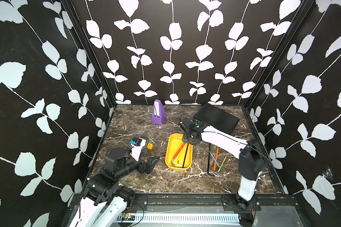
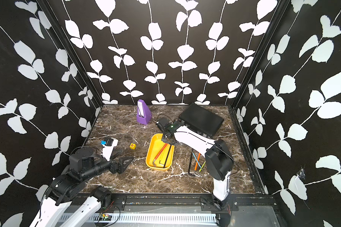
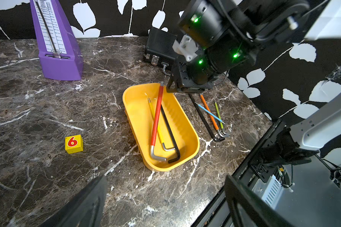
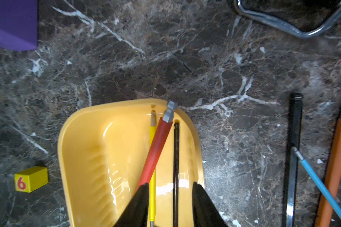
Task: Put the hex key on the desktop into the storage box
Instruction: Place the Allen key in the storage box, then pick up the Allen key from the storage box.
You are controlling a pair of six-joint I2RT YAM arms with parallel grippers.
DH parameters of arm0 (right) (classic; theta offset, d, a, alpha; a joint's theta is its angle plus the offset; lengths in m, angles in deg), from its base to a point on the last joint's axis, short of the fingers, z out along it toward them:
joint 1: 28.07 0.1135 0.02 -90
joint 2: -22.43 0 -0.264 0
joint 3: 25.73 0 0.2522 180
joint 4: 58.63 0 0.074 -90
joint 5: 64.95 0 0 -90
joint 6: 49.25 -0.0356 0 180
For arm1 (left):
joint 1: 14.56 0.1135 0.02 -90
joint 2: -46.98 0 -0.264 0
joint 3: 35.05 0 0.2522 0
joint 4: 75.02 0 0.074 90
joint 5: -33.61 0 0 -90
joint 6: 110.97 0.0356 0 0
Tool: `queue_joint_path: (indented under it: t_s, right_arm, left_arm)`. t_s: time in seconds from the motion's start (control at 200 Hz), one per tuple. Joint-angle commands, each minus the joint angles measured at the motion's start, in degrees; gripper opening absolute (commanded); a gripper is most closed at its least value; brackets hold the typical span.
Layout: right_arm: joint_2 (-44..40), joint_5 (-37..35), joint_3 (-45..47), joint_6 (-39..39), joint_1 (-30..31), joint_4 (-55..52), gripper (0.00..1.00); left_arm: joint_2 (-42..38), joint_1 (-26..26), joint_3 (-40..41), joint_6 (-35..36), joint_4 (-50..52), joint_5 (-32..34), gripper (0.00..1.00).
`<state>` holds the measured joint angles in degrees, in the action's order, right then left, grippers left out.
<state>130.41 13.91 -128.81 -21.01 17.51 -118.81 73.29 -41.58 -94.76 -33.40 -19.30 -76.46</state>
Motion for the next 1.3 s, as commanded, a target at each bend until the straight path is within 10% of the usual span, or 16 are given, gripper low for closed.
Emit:
queue_joint_path:
  t_s: [0.0, 0.585, 0.975, 1.295]
  right_arm:
    - [3.0, -0.4, -5.3, -1.1, 0.5, -1.2, 0.4]
    - [12.7, 3.1, -9.9, -6.2, 0.4, -4.5, 0.35]
    - [12.6, 5.3, -11.0, -9.1, 0.1, -3.3, 0.0]
    - [8.1, 7.2, -11.3, -12.3, 0.1, -2.1, 0.0]
  left_arm:
    - [0.4, -0.3, 0.5, 0.0, -1.0, 0.1, 0.94]
    - [0.3, -0.3, 0.5, -0.1, -0.8, 0.2, 0.94]
    - [0.4, -0.3, 0.4, -0.1, -0.9, 0.2, 0.94]
    - [0.2, -0.3, 0.5, -0.1, -0.8, 0.4, 0.94]
